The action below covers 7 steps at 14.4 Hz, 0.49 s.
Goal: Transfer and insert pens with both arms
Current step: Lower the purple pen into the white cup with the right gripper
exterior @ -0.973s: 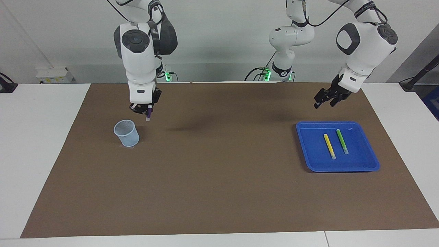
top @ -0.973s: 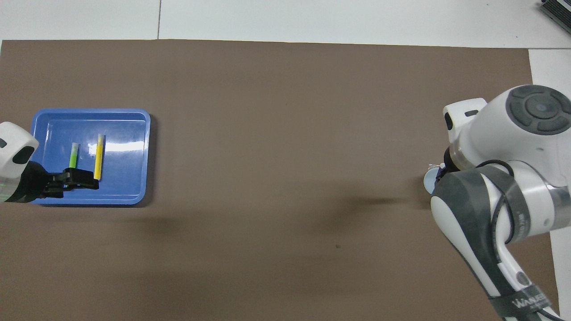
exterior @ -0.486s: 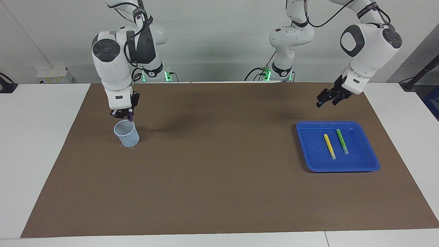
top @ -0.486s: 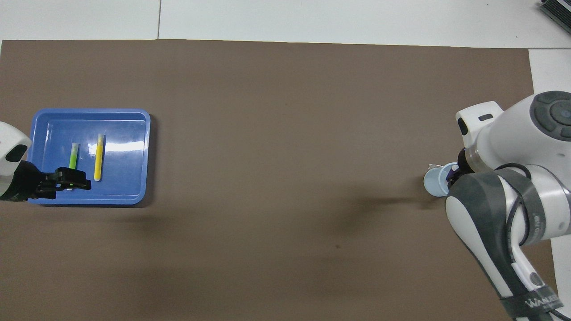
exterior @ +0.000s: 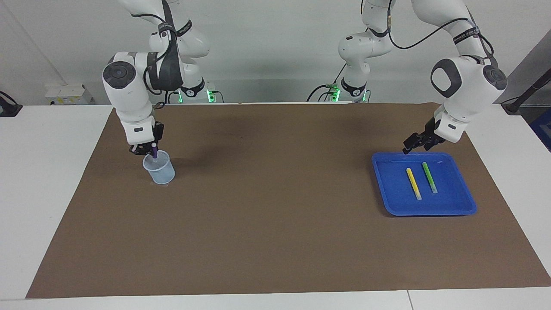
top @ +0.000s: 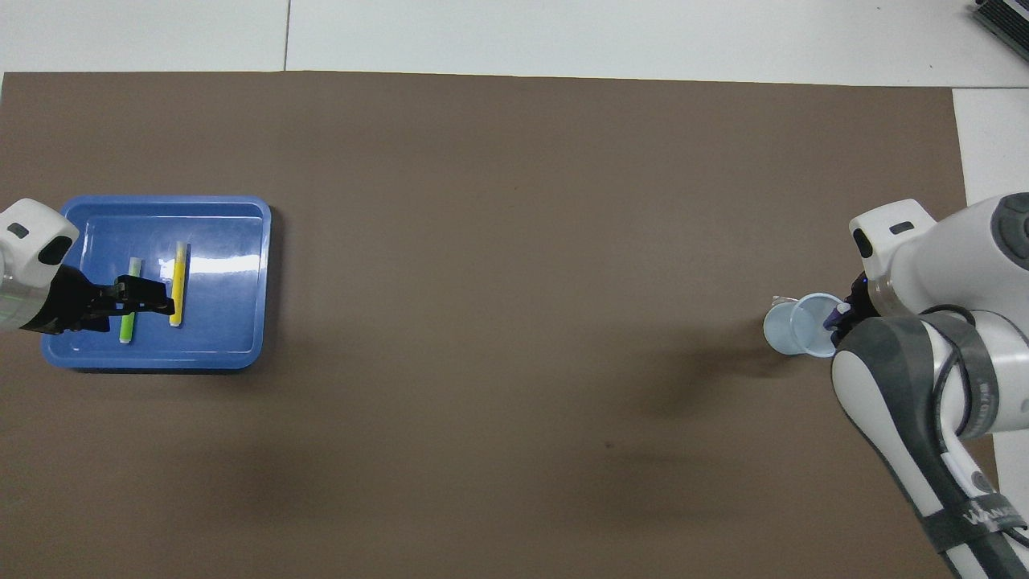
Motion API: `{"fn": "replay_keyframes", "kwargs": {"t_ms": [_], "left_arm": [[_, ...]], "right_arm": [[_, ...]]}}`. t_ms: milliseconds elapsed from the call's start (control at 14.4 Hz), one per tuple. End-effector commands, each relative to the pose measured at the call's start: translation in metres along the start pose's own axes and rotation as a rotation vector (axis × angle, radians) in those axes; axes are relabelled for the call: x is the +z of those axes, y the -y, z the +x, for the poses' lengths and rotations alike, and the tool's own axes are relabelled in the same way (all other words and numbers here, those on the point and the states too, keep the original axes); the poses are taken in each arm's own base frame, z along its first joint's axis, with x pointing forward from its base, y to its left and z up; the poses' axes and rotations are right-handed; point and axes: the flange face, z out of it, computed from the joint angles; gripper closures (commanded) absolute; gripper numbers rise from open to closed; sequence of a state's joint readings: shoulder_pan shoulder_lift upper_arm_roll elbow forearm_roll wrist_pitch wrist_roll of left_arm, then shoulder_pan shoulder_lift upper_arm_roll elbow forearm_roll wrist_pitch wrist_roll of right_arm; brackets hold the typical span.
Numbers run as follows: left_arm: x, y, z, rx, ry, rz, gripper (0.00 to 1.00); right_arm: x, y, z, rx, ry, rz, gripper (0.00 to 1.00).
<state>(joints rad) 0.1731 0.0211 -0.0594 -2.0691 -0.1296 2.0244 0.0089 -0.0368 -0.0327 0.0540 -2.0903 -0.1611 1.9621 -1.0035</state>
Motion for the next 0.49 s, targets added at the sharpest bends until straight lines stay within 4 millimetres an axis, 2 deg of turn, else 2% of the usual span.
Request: {"fn": "replay_keyframes", "kwargs": {"t_ms": [0, 69, 139, 278, 417], "left_arm": [[0.013, 0.004, 0.014, 0.016, -0.008, 0.017, 0.0], [0.018, 0.005, 0.017, 0.016, -0.009, 0.018, 0.0], [0.024, 0.006, 0.021, 0.016, -0.006, 0.017, 0.0], [0.033, 0.007, 0.034, 0.016, -0.009, 0.015, 0.0], [0.044, 0.012, 0.041, 0.058, -0.032, 0.022, 0.0]], "right_arm": [[0.005, 0.006, -0.013, 0.008, 0.005, -0.013, 0.72], [0.006, 0.006, -0.013, 0.015, -0.002, -0.007, 0.47], [0.006, 0.006, -0.013, 0.014, -0.003, -0.006, 0.43], [0.006, 0.007, -0.012, 0.014, -0.002, -0.003, 0.16], [0.003, 0.007, -0.011, 0.024, -0.022, 0.013, 0.0]]}}
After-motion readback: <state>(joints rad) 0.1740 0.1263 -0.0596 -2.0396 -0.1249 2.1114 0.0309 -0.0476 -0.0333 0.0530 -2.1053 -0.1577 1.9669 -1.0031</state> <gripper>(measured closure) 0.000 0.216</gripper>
